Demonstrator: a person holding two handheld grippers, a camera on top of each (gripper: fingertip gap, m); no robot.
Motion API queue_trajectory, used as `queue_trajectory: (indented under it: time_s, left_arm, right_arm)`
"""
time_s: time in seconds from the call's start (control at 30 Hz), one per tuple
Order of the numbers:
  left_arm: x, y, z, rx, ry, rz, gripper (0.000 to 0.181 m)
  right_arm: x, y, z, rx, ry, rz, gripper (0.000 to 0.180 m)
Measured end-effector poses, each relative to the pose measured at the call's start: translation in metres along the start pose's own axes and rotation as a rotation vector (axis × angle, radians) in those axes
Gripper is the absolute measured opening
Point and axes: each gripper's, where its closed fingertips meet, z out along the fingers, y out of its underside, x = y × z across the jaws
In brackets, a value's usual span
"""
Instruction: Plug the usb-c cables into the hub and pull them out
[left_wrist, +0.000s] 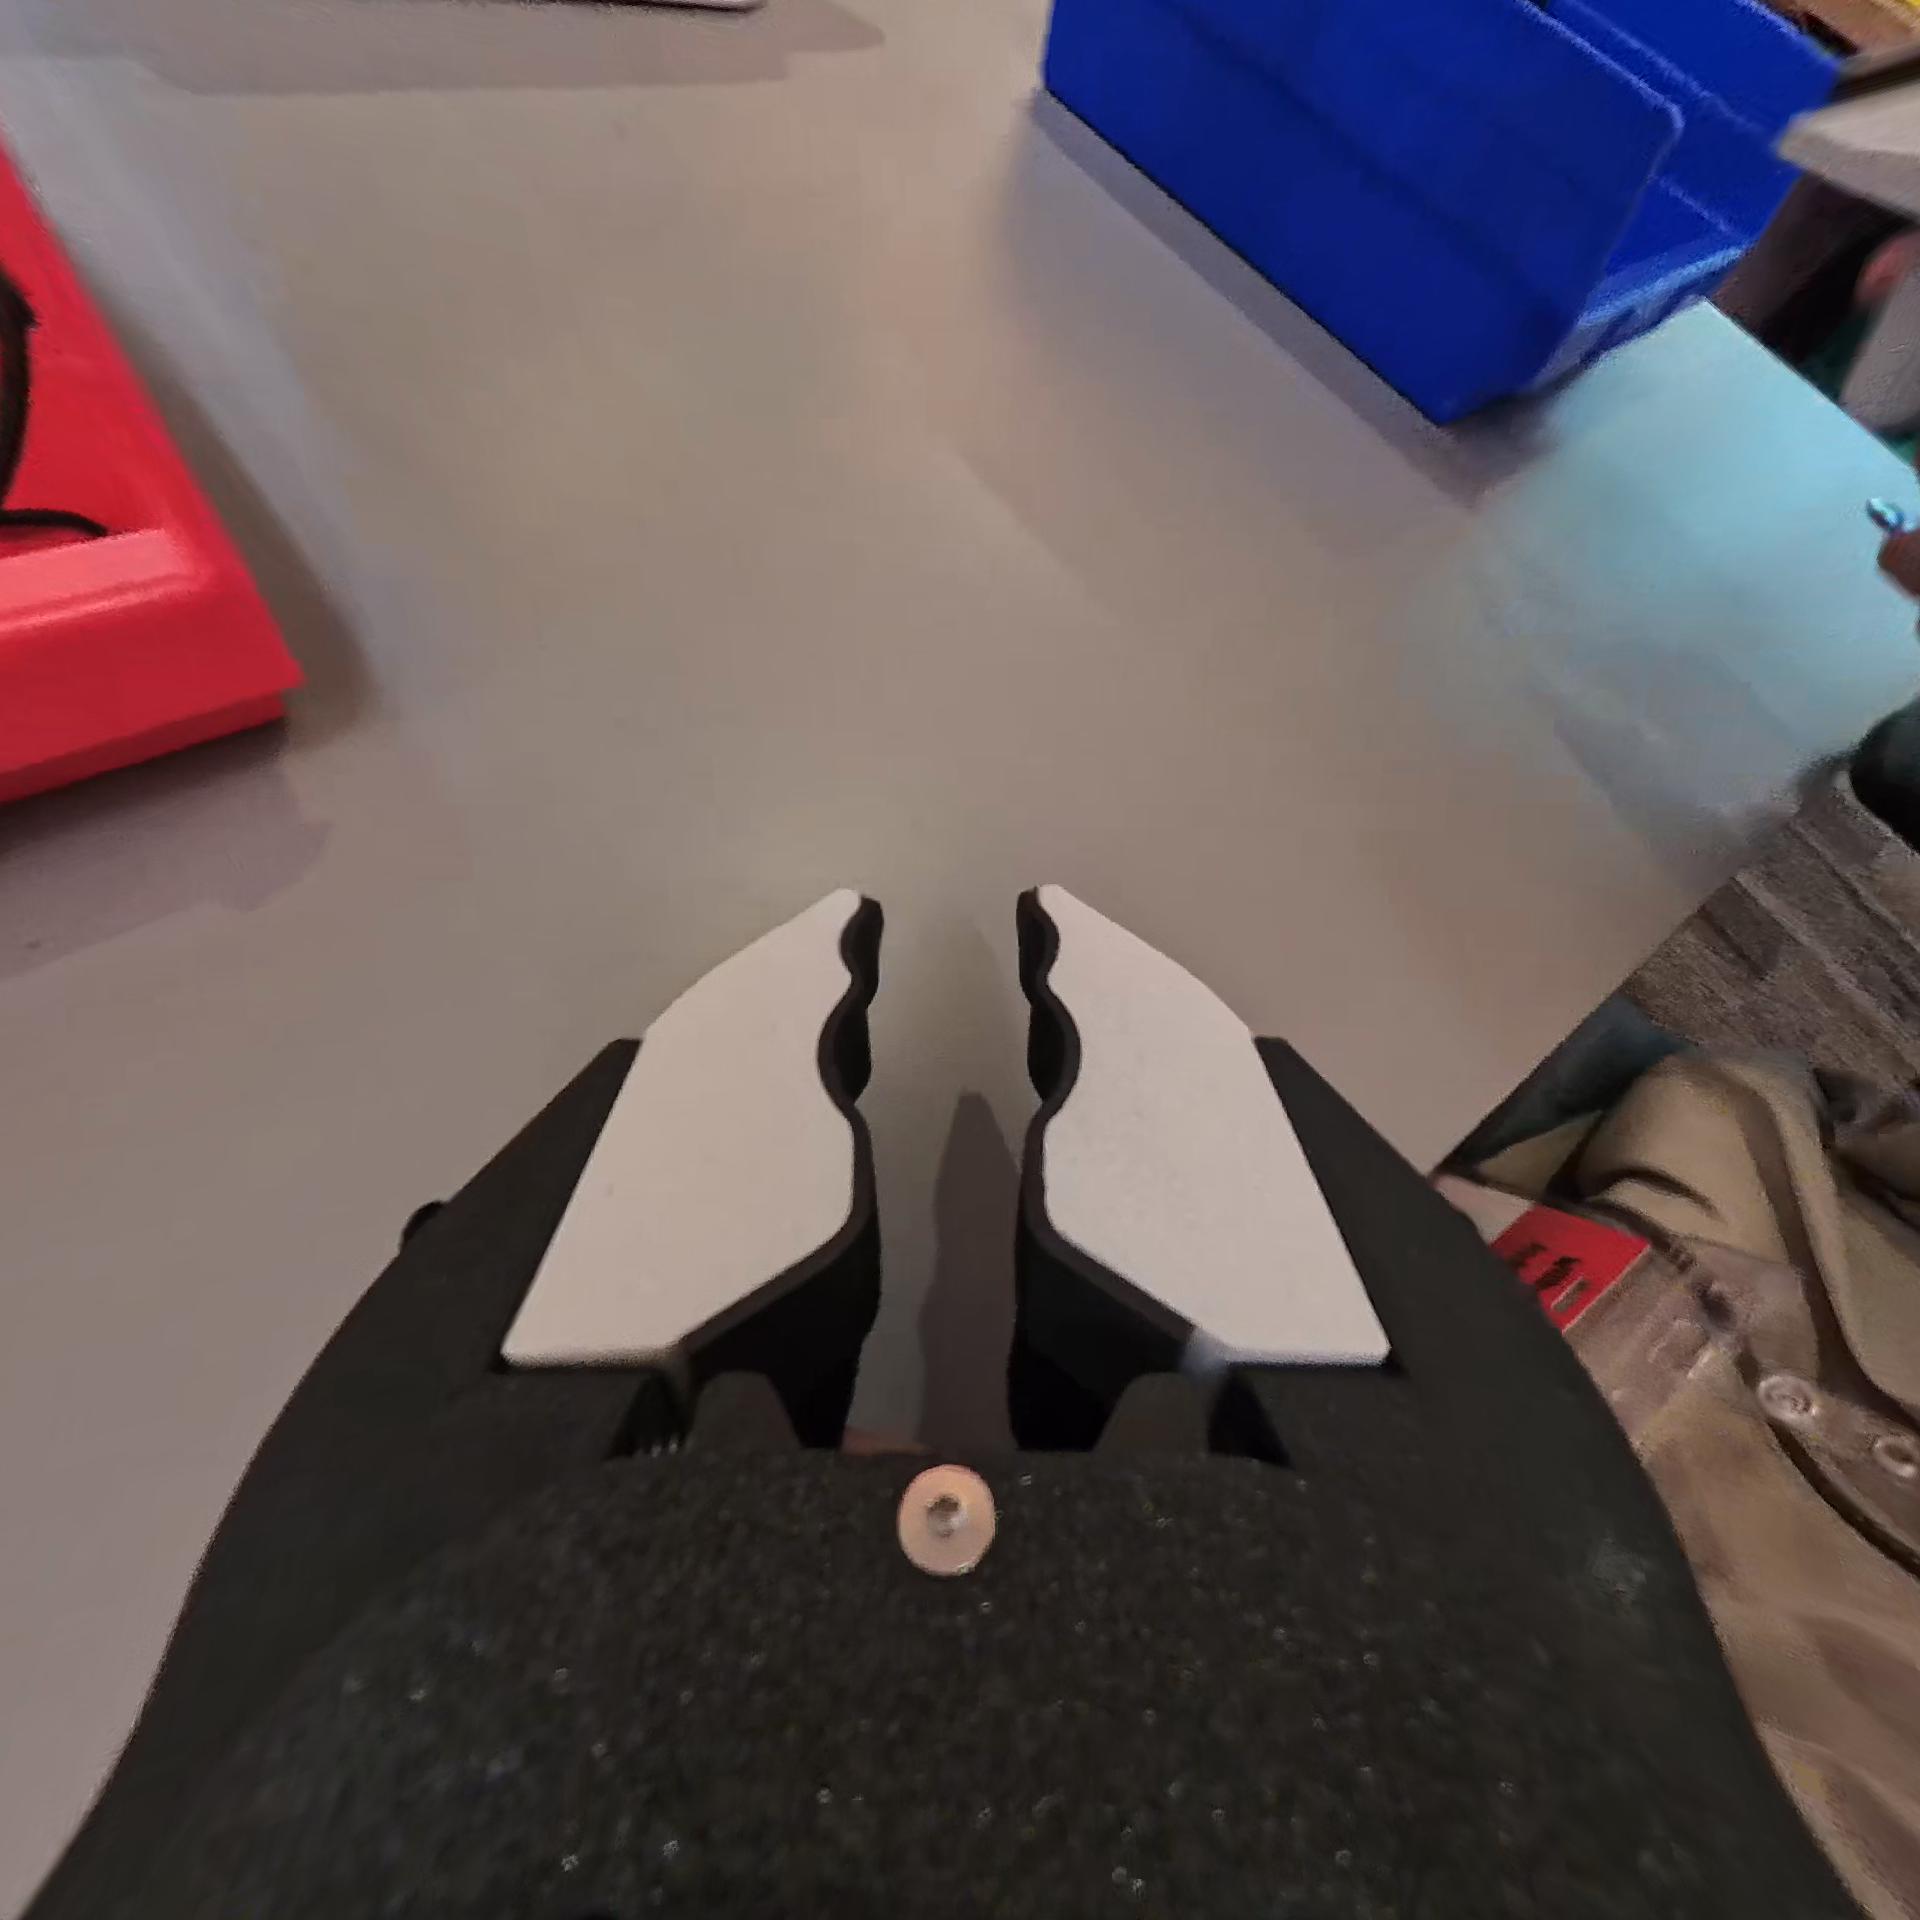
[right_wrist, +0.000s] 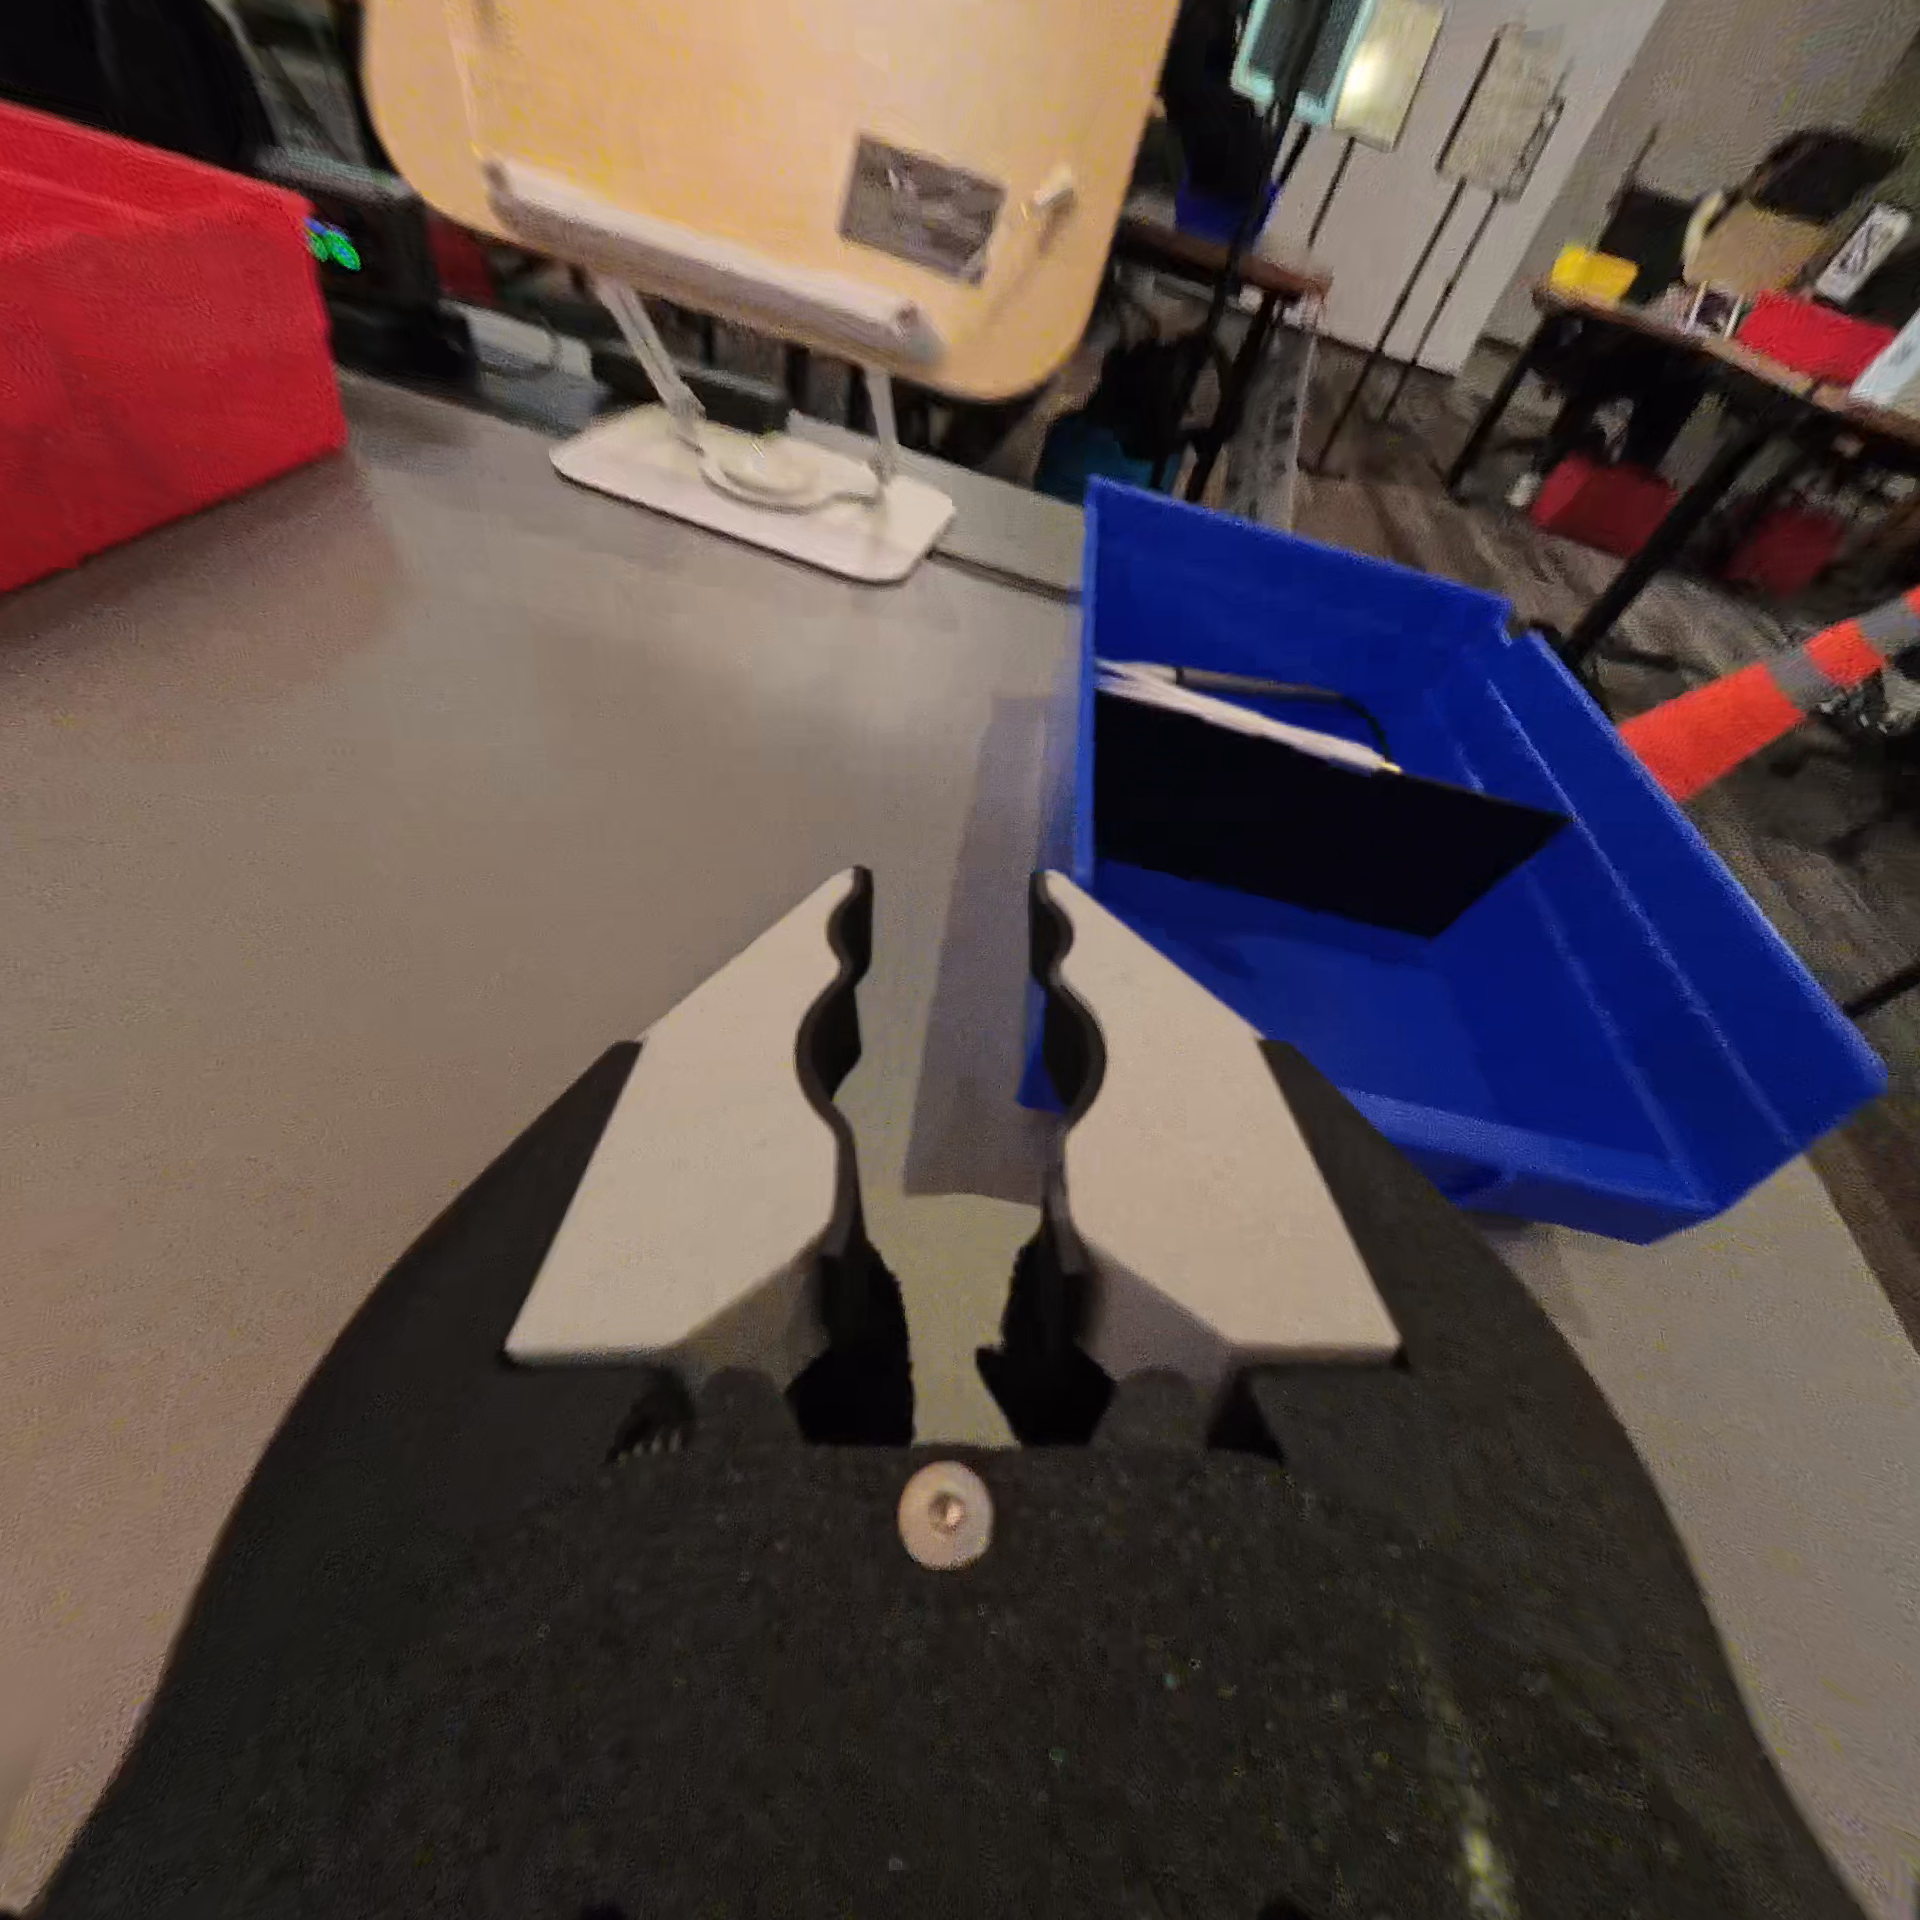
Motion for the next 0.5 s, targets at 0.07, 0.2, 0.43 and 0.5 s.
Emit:
queue_trajectory:
  time_s: [0.07,0.2,0.43,0.5]
  left_arm:
    - [-0.009,-0.011,-0.006,0.038,-0.02,-0.04,0.026]
    - [-0.034,-0.048,-0.031,0.046,0.002,-0.065,0.034]
    - [-0.142,-0.117,-0.053,-0.195,-0.129,0.035,0.035]
    - [-0.187,-0.137,-0.046,-0.266,-0.257,0.105,0.037]
  right_arm:
    - [-0.039,-0.006,-0.011,0.066,-0.165,0.02,0.03]
    - [-0.1,0.017,-0.014,-0.006,-0.466,0.079,0.029]
    - [-0.098,0.021,-0.01,-0.031,-0.564,0.195,0.024]
    - [-0.092,0.022,-0.007,-0.033,-0.558,0.205,0.024]
